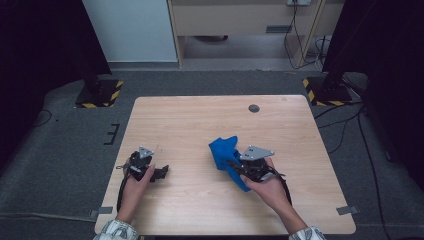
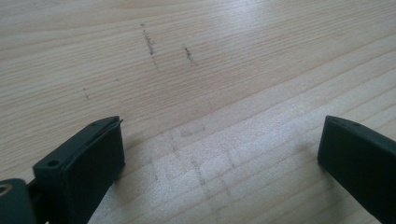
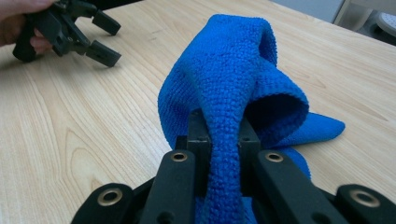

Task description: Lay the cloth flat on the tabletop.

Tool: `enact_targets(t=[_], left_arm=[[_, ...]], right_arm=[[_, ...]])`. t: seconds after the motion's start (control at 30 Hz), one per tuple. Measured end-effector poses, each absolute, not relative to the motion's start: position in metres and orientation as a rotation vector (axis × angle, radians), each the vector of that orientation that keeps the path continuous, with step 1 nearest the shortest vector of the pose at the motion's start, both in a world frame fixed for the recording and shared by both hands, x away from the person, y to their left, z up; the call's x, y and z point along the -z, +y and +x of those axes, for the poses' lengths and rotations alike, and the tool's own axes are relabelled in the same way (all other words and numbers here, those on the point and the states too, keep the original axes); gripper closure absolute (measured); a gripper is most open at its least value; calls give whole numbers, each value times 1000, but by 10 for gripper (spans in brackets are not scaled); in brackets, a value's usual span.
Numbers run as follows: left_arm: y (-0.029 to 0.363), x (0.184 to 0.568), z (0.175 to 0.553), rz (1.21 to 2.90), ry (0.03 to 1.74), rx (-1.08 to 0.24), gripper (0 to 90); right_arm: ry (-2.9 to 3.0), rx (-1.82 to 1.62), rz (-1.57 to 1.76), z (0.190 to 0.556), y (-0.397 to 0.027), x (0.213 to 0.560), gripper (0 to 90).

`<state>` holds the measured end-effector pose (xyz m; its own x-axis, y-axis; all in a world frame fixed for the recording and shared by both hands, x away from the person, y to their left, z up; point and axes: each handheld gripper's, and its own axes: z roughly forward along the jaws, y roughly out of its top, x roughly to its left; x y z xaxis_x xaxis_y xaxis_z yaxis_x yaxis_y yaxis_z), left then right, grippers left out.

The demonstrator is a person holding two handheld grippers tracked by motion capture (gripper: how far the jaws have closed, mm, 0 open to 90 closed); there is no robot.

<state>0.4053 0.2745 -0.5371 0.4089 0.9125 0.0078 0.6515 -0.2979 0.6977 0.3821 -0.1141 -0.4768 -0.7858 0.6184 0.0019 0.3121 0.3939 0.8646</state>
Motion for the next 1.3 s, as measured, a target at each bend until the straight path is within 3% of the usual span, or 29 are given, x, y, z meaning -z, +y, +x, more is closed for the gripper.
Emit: enact_targets(t=[0.43,0.53,0.63,0.67,0.8,0.97,1.1,1.13,1.17,1.2,1.3], left_arm=[[263,537,402,2066,1297,-535,0],[260,537,402,2068,1290,-532,0],[257,537,402,2073,1276,-528,5],[256,537,401,2072,1270,-527,5],[253,536,401,2079,1253,-526,48],[252,534,402,2066,1244,-530,53],[251,532,401,2060,1234,-532,64],[251,531,401,2054,1232,-531,70],[251,531,401,2054,1232,-531,75],[251,530,401,2051,1229,-528,78],[248,529,401,2042,1224,-520,94]], right_arm=[[2466,-1215,769,377,-95,511,770],[2491,-1186,764,375,-91,517,690],[2496,-1181,778,373,-91,516,489],[2496,-1181,778,373,-91,516,489],[2453,-1232,778,368,-98,504,283],[2428,-1268,778,364,-108,492,238],[2381,-1273,825,368,-124,485,268],[2352,-1274,865,372,-133,486,389],[2352,-1274,865,372,-133,486,389],[2328,-1264,896,376,-140,487,516],[2315,-1245,942,381,-145,491,668]])
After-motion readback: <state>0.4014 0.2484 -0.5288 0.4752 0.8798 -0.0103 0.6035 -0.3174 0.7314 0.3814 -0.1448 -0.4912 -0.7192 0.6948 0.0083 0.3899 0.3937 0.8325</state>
